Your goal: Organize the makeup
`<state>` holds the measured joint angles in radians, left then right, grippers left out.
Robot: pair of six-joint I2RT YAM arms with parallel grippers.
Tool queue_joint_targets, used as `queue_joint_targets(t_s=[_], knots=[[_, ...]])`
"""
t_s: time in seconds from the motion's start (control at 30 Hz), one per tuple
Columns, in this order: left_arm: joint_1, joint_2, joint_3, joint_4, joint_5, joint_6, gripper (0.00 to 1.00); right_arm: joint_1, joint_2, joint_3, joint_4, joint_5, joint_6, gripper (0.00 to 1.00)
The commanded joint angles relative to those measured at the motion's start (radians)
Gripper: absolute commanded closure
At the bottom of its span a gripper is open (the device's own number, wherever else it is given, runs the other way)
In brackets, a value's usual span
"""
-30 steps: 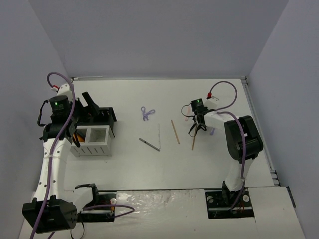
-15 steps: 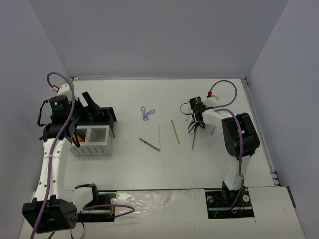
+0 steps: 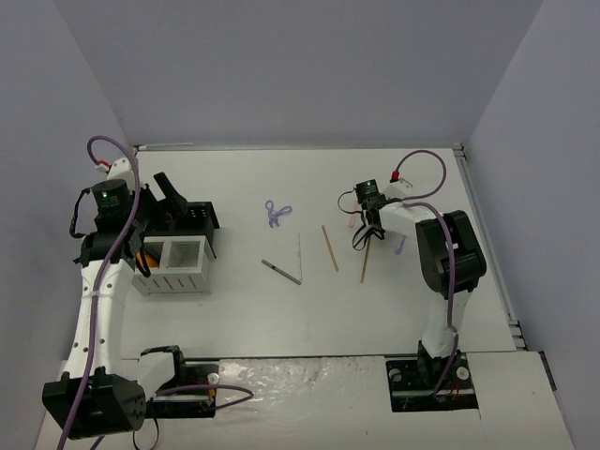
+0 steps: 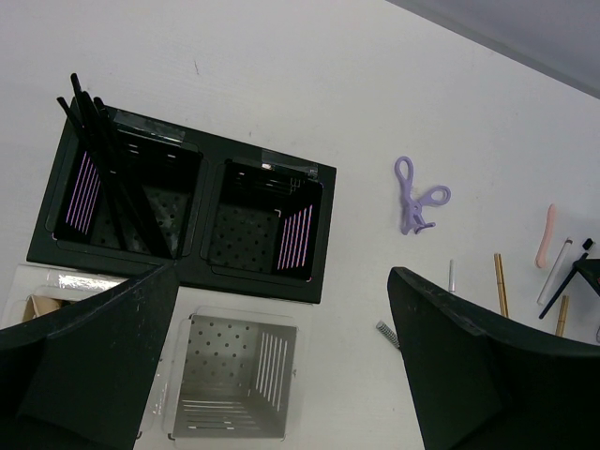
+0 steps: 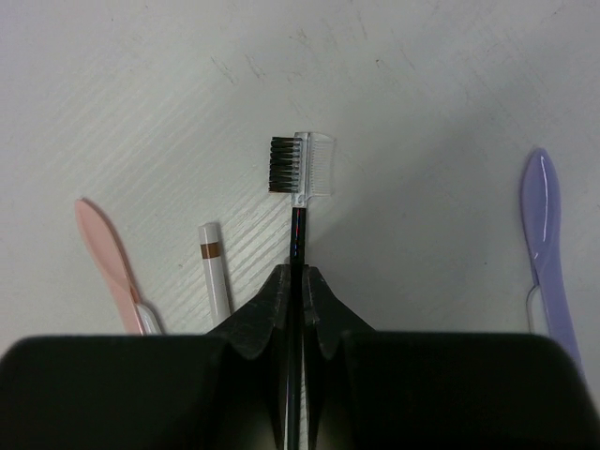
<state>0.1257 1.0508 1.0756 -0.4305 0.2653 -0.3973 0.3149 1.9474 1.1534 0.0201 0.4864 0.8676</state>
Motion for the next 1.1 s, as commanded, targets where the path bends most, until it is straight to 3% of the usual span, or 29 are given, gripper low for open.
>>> queue_joint_targets(t_s=[0.0, 0.23, 0.37, 0.5, 0.6, 0.73, 0.9, 1.07], knots=[[0.008, -0.014, 0.035, 0.038, 0.011, -0.009, 0.07, 0.006, -0.020, 0.046, -0.017, 0.046, 0.028, 1.00], [0.007, -0.017, 0.038, 0.058, 0.044, -0.025, 0.07, 0.032, -0.156, 0.035, -0.015, 0.053, -0.052, 1.00], [0.000, -0.003, 0.077, 0.057, 0.160, -0.078, 0.07, 0.081, -0.358, -0.043, 0.091, 0.007, -0.201, 1.00], [-0.058, 0.012, 0.128, 0.057, 0.299, -0.132, 0.07, 0.145, -0.600, -0.214, 0.390, -0.179, -0.418, 1.00], [-0.114, 0.011, 0.147, 0.085, 0.366, -0.173, 0.07, 0.200, -0.720, -0.295, 0.518, -0.373, -0.536, 1.00], [-0.288, -0.006, 0.159, 0.142, 0.368, -0.248, 0.07, 0.265, -0.820, -0.320, 0.578, -0.577, -0.674, 1.00], [-0.436, -0.020, 0.162, 0.246, 0.283, -0.314, 0.07, 0.317, -0.841, -0.328, 0.636, -0.763, -0.708, 1.00], [-0.565, 0.027, 0.179, 0.268, 0.165, -0.311, 0.07, 0.372, -0.817, -0.331, 0.695, -0.840, -0.708, 1.00]])
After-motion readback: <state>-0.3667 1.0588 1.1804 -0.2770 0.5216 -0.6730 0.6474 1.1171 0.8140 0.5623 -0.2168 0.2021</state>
